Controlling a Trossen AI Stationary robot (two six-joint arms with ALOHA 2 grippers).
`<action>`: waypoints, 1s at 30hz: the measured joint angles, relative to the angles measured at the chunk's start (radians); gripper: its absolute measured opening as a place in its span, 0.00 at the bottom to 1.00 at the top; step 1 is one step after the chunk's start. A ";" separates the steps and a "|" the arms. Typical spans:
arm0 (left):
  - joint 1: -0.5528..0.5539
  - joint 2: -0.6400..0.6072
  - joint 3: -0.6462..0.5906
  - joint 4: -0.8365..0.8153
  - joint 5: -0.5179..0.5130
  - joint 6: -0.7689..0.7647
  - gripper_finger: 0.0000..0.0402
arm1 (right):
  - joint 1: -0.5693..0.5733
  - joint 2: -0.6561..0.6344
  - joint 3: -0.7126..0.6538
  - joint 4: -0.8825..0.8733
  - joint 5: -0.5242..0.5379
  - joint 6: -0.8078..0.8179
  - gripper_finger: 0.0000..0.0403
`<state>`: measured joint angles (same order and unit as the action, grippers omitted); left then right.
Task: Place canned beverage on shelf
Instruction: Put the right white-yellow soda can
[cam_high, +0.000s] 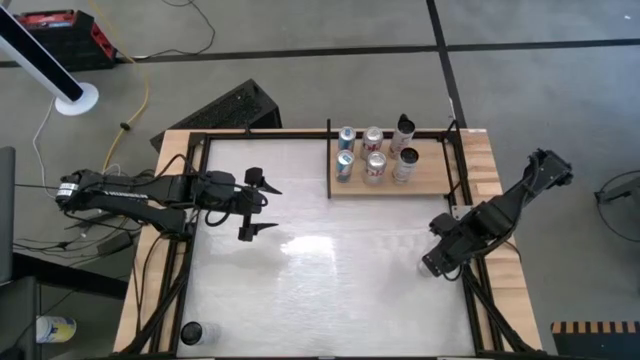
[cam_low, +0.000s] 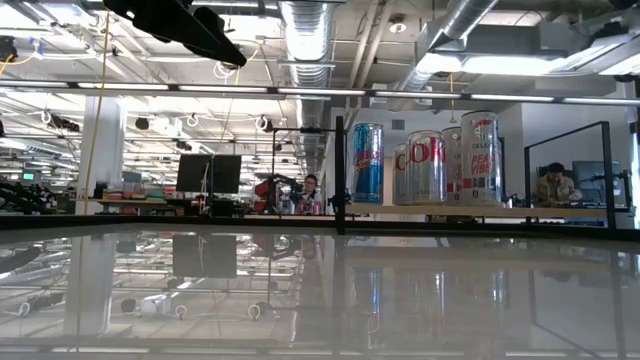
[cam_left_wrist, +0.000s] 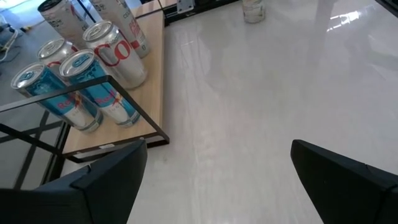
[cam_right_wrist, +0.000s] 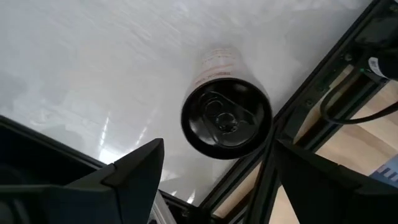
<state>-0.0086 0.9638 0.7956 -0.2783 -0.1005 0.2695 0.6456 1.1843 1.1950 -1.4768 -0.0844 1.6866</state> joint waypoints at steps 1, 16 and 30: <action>0.000 0.000 0.000 0.000 0.000 0.000 0.95 | 0.000 0.000 0.000 -0.001 0.000 0.007 0.81; 0.000 0.000 0.000 0.000 0.000 0.014 0.95 | 0.000 0.069 -0.014 -0.007 0.003 -0.044 0.81; 0.000 0.000 0.000 -0.002 0.000 0.000 0.95 | 0.000 0.081 -0.036 0.008 0.038 -0.087 0.81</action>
<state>-0.0086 0.9642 0.7958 -0.2802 -0.1009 0.2698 0.6456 1.2651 1.1587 -1.4687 -0.0460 1.5992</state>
